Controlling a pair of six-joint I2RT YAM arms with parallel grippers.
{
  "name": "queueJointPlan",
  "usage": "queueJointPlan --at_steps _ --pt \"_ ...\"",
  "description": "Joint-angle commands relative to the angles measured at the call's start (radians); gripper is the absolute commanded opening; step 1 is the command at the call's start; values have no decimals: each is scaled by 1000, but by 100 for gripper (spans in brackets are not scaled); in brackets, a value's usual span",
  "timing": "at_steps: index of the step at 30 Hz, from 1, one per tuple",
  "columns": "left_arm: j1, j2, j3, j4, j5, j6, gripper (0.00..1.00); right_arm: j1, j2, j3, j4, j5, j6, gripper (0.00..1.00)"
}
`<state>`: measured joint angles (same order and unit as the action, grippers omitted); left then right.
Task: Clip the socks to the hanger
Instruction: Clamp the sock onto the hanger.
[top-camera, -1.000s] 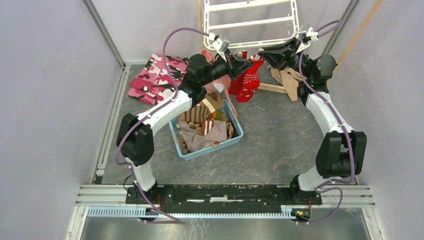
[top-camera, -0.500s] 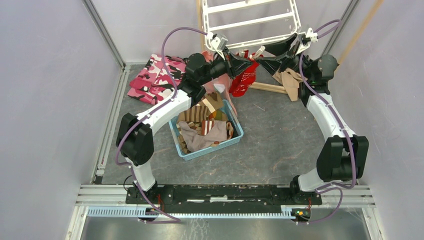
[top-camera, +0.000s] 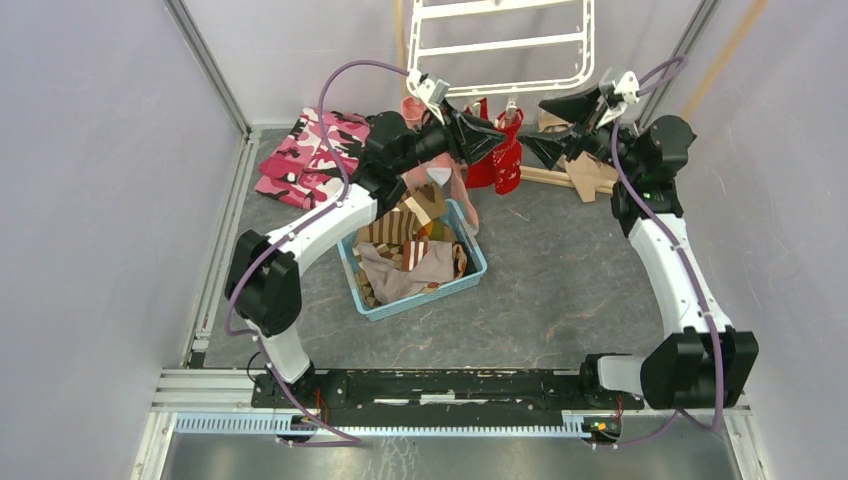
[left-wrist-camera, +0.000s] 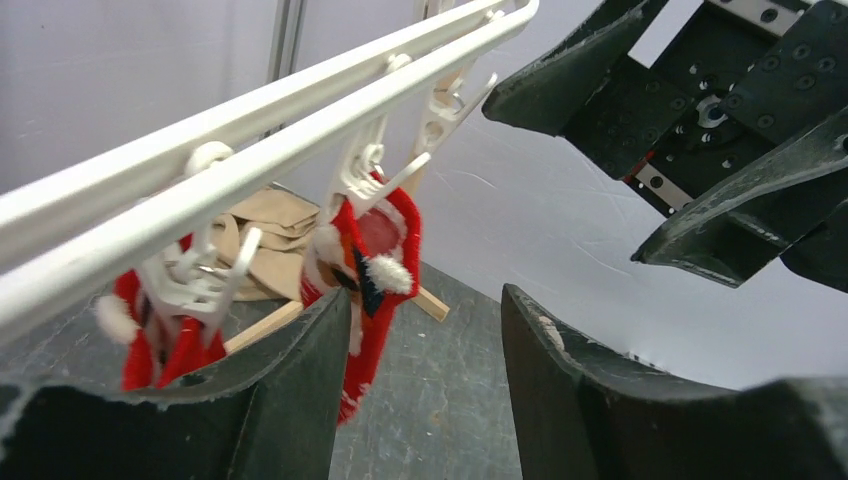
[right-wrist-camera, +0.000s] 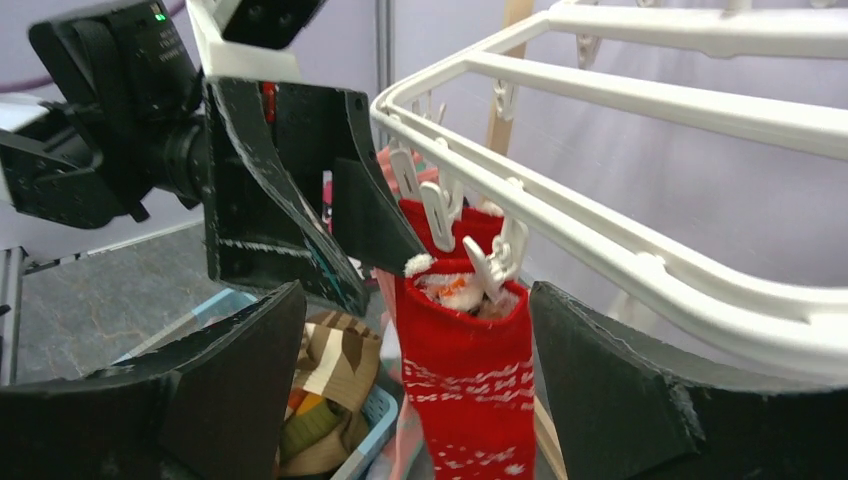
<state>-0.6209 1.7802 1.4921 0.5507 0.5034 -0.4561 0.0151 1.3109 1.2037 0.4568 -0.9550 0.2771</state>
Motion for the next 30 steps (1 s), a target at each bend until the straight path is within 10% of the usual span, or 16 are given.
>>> queueJointPlan --at_steps 1,30 --pt "8 -128 -53 -1 -3 -7 64 -10 -83 -54 -125 57 -101 88" --pt "230 -710 -524 -384 -32 46 100 -9 -403 -300 -454 206 -151 88"
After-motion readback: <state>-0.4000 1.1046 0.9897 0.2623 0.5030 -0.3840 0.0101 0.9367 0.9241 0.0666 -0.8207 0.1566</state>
